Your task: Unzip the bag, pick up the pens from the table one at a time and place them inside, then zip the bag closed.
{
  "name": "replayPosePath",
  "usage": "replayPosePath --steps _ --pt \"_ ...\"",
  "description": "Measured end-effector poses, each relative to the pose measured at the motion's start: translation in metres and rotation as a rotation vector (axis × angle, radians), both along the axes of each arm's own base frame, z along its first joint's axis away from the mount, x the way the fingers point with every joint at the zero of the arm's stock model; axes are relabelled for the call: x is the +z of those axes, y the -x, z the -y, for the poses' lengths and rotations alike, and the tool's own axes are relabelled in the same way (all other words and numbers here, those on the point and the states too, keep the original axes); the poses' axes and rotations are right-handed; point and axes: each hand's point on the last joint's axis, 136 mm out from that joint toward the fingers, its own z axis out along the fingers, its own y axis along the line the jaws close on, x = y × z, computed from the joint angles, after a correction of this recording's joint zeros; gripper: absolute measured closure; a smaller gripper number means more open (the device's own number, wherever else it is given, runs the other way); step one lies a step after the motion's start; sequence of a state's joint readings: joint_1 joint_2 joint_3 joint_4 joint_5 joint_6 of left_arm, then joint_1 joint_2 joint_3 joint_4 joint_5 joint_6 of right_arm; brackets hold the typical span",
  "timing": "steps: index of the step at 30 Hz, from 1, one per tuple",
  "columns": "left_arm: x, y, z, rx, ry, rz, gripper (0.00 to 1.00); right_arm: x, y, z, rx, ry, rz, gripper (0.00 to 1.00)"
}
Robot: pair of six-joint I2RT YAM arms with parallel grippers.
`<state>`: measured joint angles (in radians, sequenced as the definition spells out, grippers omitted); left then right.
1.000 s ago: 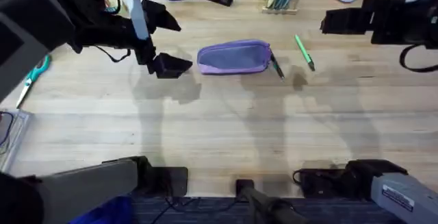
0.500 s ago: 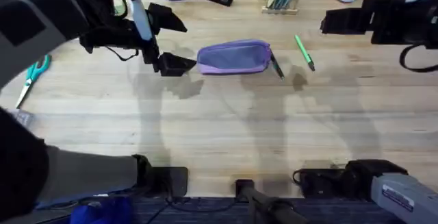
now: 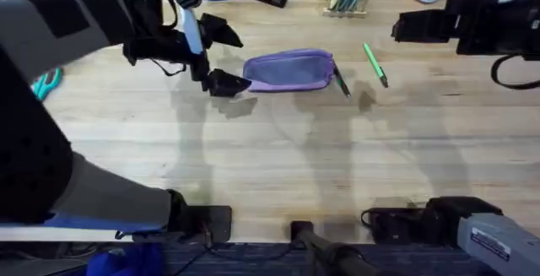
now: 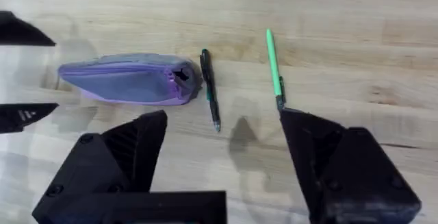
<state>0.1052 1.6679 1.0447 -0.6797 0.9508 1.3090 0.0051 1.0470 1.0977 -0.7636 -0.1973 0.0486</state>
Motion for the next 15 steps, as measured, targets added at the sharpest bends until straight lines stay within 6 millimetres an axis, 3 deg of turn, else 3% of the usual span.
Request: replayPosePath --steps 8,15 --pt "-0.004 -0.017 0.016 -0.009 0.002 0.041 0.008 0.0 0.0 -0.001 0.004 -0.004 0.0 0.005" --pt "-0.006 -0.016 0.026 -0.021 -0.014 0.033 0.009 0.0 0.0 -0.001 0.004 -0.004 -0.001 0.006"
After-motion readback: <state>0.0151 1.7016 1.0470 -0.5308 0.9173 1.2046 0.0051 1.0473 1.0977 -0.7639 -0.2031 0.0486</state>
